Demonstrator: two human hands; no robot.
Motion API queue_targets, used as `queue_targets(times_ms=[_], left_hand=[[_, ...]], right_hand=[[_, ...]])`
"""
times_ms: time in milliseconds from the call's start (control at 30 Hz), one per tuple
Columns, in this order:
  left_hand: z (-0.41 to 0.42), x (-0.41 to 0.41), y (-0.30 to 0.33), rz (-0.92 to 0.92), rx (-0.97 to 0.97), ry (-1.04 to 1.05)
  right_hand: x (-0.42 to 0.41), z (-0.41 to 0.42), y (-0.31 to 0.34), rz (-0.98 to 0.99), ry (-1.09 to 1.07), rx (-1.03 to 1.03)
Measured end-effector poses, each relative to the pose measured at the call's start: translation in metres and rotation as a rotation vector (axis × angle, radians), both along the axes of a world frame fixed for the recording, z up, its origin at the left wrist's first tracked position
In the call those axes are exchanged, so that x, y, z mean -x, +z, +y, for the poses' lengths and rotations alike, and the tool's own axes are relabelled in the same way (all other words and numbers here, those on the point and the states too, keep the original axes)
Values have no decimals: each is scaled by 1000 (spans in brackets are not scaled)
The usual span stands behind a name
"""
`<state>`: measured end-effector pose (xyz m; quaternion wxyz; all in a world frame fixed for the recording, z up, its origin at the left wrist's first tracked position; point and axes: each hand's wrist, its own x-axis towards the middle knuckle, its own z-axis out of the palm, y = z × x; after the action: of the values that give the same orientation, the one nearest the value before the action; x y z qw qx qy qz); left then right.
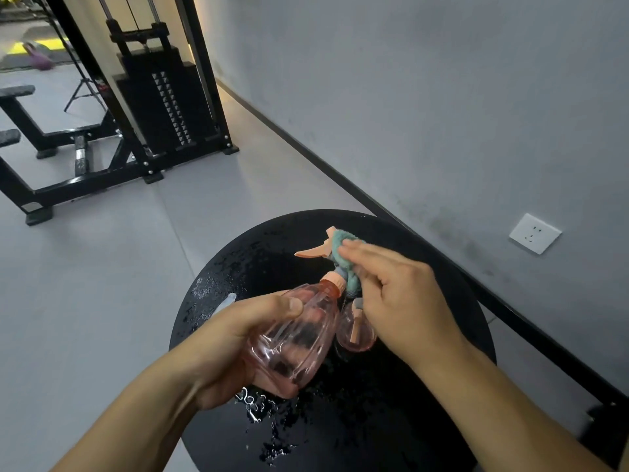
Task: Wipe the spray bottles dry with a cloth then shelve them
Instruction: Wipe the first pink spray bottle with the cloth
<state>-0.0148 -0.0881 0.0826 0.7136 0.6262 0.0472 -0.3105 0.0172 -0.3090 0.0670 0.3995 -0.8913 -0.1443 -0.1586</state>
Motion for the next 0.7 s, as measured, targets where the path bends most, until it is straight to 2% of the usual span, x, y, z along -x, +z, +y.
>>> queue_targets(times_ms=[167,333,467,600,700], left_hand=[[-3,0,1,-9,-21,-3],[-4,0,-1,14,-10,-10],[-2,0,-3,14,-21,-4],[-3,1,-3,2,-27,-15],[-3,1,-3,6,-58,-21]], right_hand=[[6,6,4,32,115,52],[-2,0,3,20,-17,-49],[4,7,3,39,88,36],[-7,-6,5,37,-45,-13],[0,2,6,39,21,18]])
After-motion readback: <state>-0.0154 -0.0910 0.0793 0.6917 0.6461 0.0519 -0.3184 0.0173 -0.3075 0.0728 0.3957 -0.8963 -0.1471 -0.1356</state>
